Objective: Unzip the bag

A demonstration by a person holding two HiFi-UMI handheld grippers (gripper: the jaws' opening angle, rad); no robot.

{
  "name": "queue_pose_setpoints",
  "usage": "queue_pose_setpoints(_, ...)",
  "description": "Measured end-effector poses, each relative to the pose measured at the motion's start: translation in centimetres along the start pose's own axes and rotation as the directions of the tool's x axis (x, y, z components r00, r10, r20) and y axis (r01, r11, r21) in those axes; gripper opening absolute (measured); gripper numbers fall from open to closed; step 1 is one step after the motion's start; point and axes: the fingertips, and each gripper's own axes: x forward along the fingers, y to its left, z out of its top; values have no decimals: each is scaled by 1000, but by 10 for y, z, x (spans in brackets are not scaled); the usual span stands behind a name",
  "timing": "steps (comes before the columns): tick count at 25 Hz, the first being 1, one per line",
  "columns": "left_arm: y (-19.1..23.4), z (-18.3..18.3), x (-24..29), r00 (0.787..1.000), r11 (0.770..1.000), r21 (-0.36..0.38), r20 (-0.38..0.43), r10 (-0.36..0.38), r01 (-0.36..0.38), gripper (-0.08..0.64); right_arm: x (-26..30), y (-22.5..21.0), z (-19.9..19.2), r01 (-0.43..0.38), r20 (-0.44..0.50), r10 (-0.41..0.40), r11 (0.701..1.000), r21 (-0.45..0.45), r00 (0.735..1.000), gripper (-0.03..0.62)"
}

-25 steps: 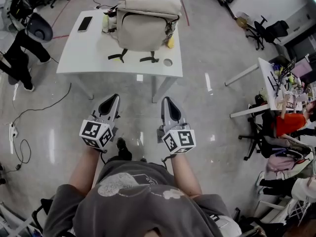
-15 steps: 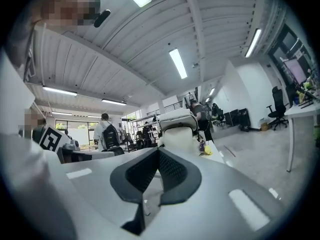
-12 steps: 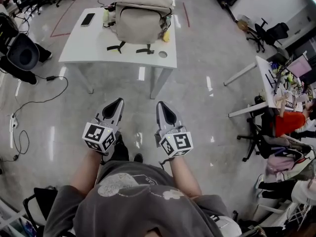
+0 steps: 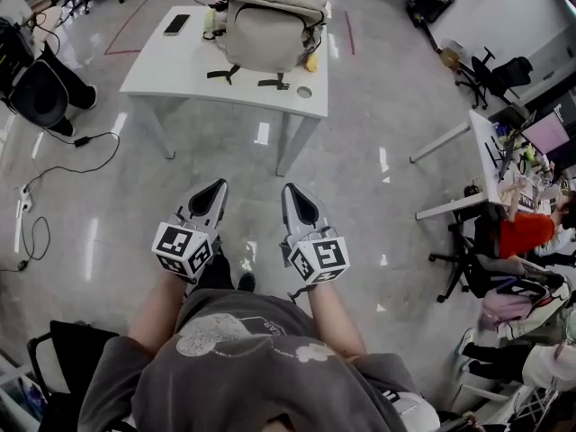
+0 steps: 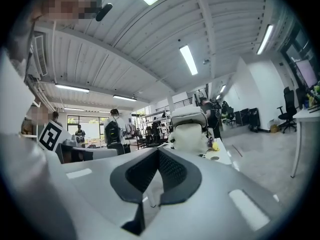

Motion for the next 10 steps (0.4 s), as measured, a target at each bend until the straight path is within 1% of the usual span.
queue_pose_setpoints(5, -10, 1, -12, 1000, 1000, 13, 7, -4, 4, 8, -7, 14, 3, -29, -1, 29, 999, -22, 1000, -2)
queue_pose_setpoints(10, -12, 5, -18, 1000, 1000, 4, 14, 3, -3, 8, -13, 18, 6, -25, -4, 25, 999, -27, 1000, -2)
